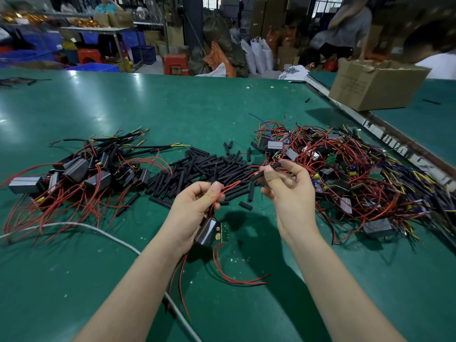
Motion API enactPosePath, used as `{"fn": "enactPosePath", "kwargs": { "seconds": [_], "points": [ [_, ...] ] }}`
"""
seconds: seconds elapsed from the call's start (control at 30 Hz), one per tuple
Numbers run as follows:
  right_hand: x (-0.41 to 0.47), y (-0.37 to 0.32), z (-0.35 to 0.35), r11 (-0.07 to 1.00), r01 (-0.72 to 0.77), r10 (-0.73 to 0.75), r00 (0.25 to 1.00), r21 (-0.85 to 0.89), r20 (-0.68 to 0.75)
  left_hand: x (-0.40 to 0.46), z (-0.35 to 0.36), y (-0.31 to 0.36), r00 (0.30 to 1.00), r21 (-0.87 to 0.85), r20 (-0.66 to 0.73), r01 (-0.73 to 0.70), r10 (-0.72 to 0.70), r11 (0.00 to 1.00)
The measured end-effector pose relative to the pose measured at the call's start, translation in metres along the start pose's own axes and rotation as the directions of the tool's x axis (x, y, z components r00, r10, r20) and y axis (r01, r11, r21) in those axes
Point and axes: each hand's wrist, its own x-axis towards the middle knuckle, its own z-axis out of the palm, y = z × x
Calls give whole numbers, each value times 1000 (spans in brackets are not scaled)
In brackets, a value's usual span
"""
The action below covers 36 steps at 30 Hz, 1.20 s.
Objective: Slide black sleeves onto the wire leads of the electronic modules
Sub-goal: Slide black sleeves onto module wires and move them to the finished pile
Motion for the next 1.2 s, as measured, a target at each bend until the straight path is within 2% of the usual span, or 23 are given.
{"fn": "enactPosePath", "kwargs": {
  "seconds": [0.2, 0.4, 0.5, 0.7, 0.9, 1.1, 1.2],
  "points": [
    [-5, 3, 5, 999, -32, 32, 999, 3, 26, -1, 1, 0, 1000, -10, -13, 0, 0, 1000],
    [-3, 1, 1, 996, -58, 62, 997, 71, -48, -1, 0, -1, 1000, -4, -22, -3, 3, 1000],
    [-5, 2, 2, 996, -72, 73, 997, 54, -21, -1, 0, -2, 1000, 6, -15, -7, 7, 1000],
    [-9, 7, 5, 993, 17, -4, 994, -121, 106, -1, 0, -6, 999, 49, -22, -29, 30, 998],
    [-13, 11, 7, 929, 135, -50, 969, -344, 244, -2, 3, -12, 995, 174, -70, -54, 67, 983],
    [-15, 11, 6, 910, 163, -75, 969, -381, 236, -6, 9, -8, 997, 206, -56, -49, 61, 977],
    [-15, 10, 6, 893, 191, -75, 956, -408, 282, -10, 11, -4, 997, 239, -26, -63, 71, 969]
  ]
}}
